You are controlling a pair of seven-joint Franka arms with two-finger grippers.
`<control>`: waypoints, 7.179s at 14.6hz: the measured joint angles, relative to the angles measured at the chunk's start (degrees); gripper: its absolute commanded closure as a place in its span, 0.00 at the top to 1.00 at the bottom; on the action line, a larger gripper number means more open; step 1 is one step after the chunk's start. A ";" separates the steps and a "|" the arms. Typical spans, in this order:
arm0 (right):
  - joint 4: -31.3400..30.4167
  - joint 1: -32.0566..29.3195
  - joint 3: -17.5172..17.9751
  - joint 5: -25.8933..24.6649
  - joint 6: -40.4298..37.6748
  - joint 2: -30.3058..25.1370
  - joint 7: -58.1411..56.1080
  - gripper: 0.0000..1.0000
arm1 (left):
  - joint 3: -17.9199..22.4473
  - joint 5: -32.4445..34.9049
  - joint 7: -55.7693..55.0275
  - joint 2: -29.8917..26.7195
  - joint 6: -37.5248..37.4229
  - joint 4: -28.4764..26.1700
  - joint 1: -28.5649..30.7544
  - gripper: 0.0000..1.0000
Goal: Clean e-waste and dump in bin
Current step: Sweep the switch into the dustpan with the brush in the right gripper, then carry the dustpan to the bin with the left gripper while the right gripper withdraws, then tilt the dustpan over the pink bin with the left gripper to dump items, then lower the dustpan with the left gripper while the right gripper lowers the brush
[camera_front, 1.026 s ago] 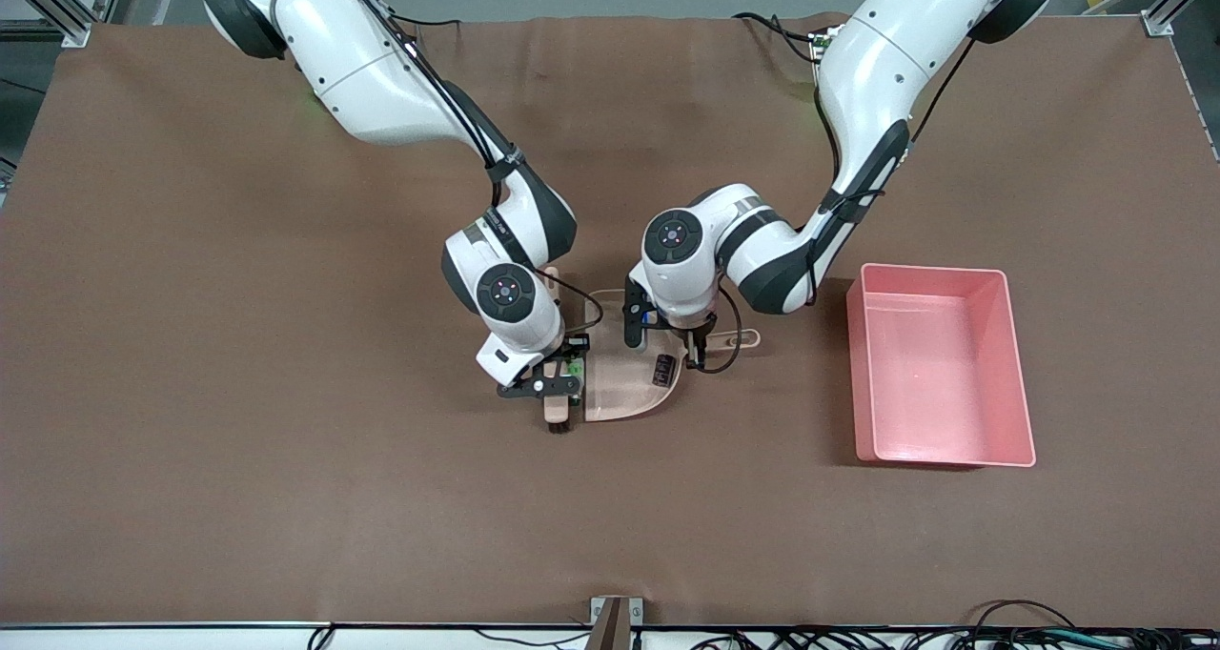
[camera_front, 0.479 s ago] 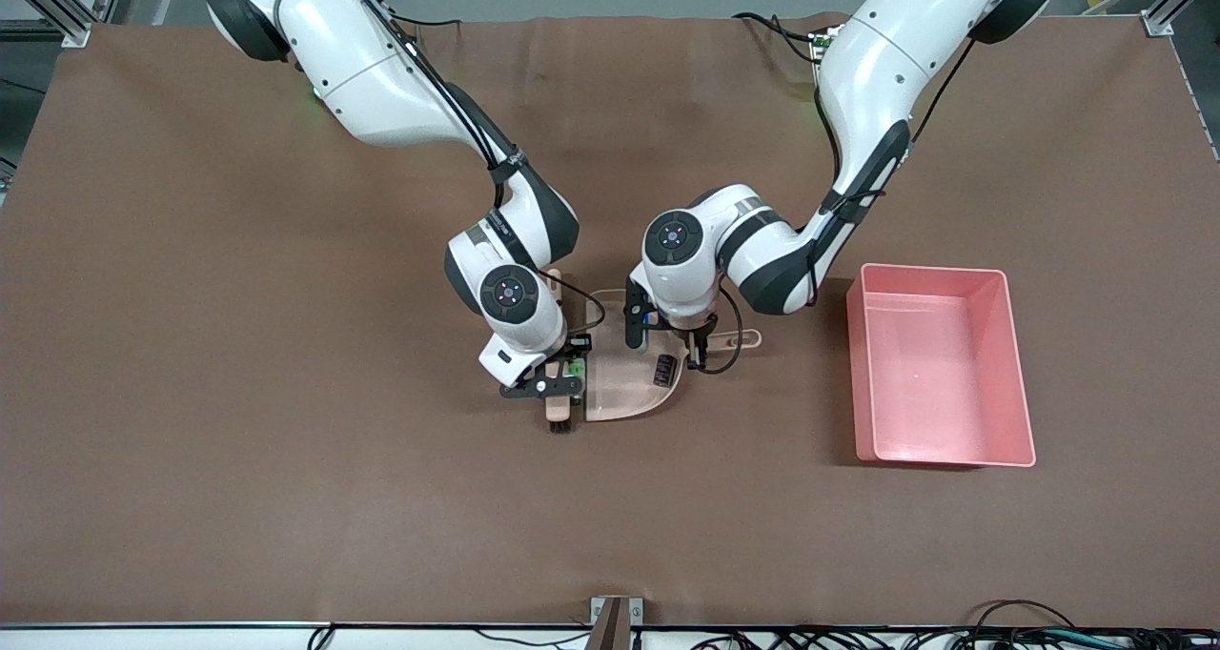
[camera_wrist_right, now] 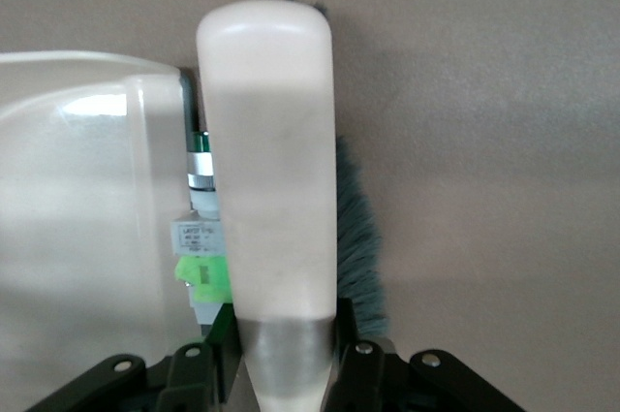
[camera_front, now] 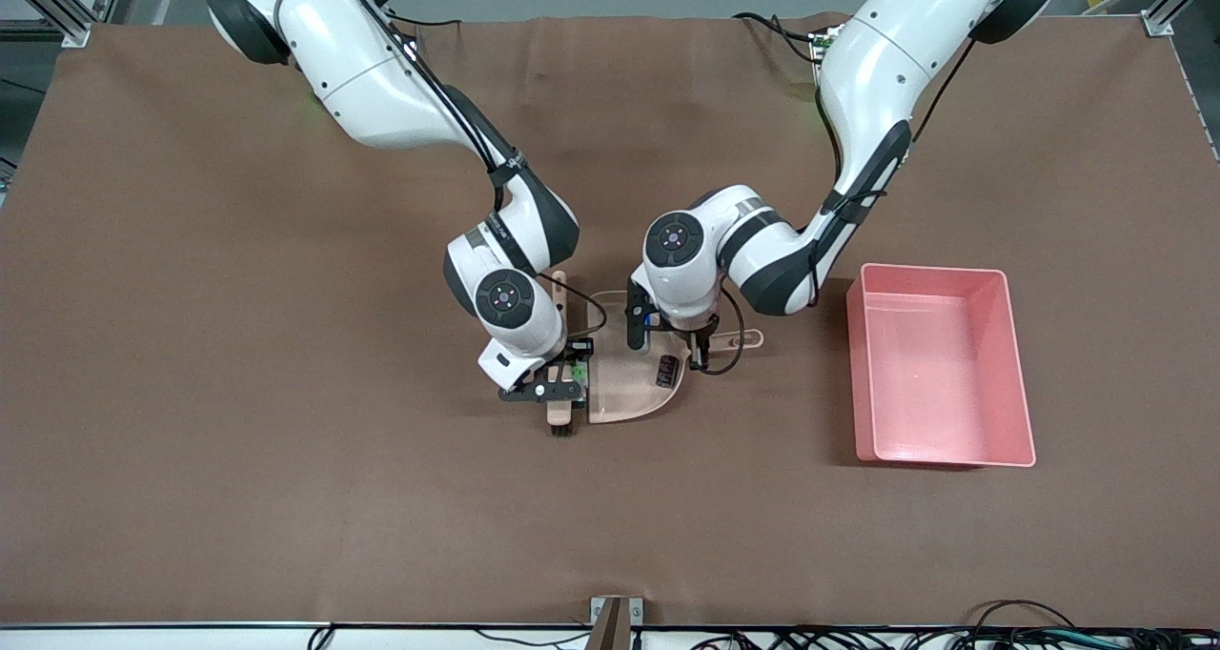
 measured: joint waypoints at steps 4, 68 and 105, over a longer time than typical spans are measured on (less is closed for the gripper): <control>0.71 -0.11 -0.01 0.25 7.22 1.84 0.17 0.00 | 0.56 0.35 -0.90 0.00 -0.63 0.30 0.13 0.17; -20.76 -42.40 5.48 -3.37 -40.18 -51.76 -33.02 0.00 | -20.02 1.67 39.03 -17.09 -9.60 -6.71 55.77 0.01; -42.77 -47.48 4.74 -3.37 -4.90 -28.90 -32.69 1.00 | -36.07 11.59 36.94 -23.66 -11.81 -7.72 61.78 0.00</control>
